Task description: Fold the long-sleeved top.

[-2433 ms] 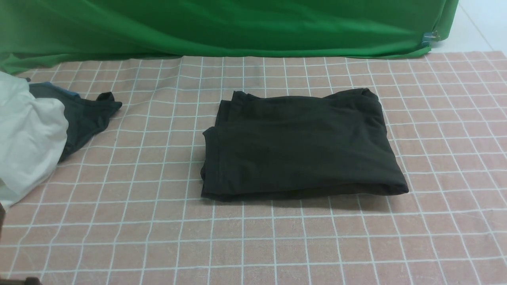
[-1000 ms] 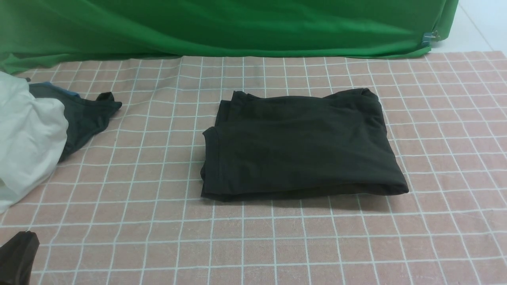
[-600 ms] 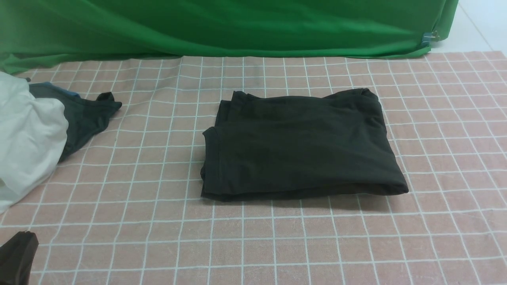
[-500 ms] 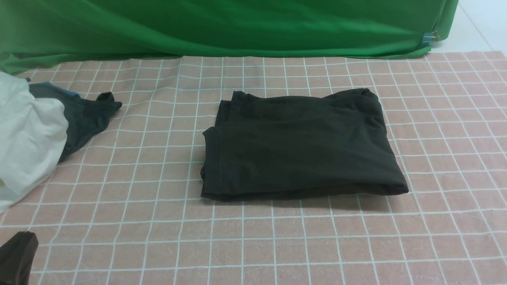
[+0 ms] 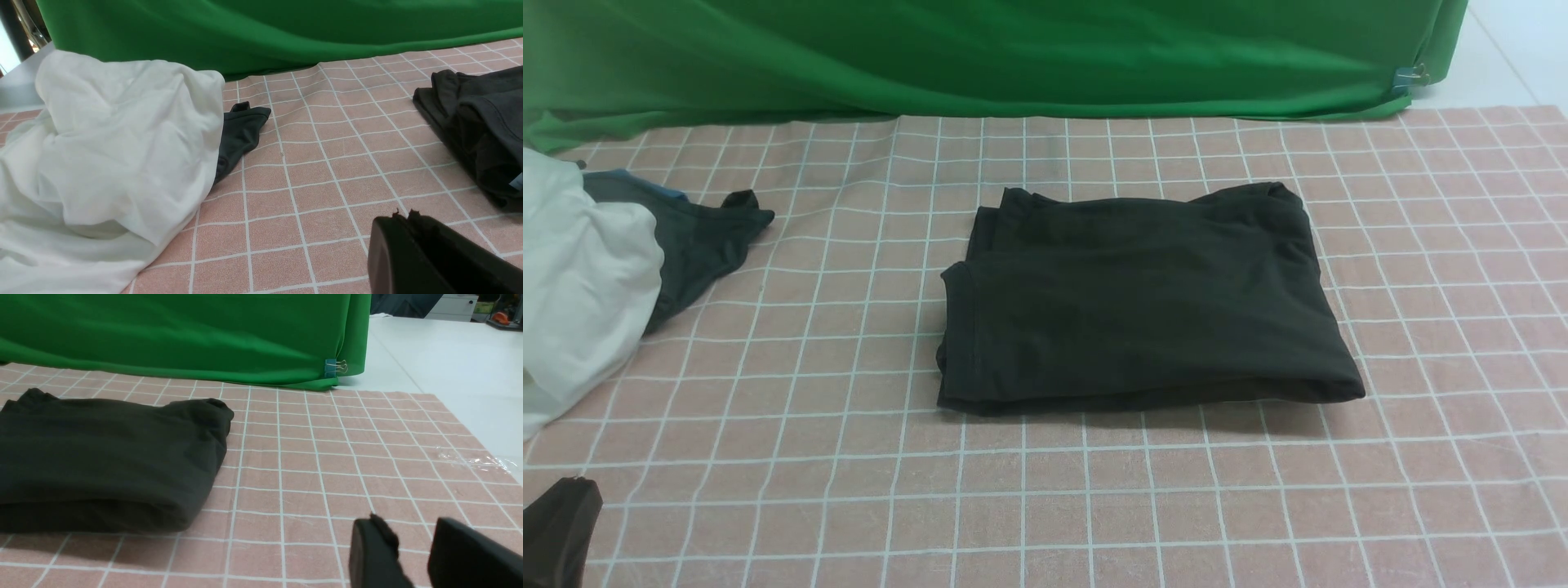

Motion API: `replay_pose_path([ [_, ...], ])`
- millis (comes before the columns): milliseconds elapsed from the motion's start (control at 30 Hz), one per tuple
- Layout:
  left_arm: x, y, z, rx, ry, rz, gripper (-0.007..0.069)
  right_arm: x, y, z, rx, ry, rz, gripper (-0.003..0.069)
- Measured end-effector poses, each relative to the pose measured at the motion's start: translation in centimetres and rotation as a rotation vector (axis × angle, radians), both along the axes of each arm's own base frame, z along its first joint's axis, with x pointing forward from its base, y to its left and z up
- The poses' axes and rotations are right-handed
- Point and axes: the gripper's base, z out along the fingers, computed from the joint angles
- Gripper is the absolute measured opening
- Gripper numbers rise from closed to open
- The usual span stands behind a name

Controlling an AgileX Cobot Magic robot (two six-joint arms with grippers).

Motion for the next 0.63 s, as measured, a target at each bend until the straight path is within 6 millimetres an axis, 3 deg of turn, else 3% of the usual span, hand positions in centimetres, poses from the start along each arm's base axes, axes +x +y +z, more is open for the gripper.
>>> replay_pose_path([
  [633,0.00,0.05,0.00,0.000,0.000,0.009,0.0018,0.00,0.00,0.00,0.000,0.000,0.000,0.0240],
])
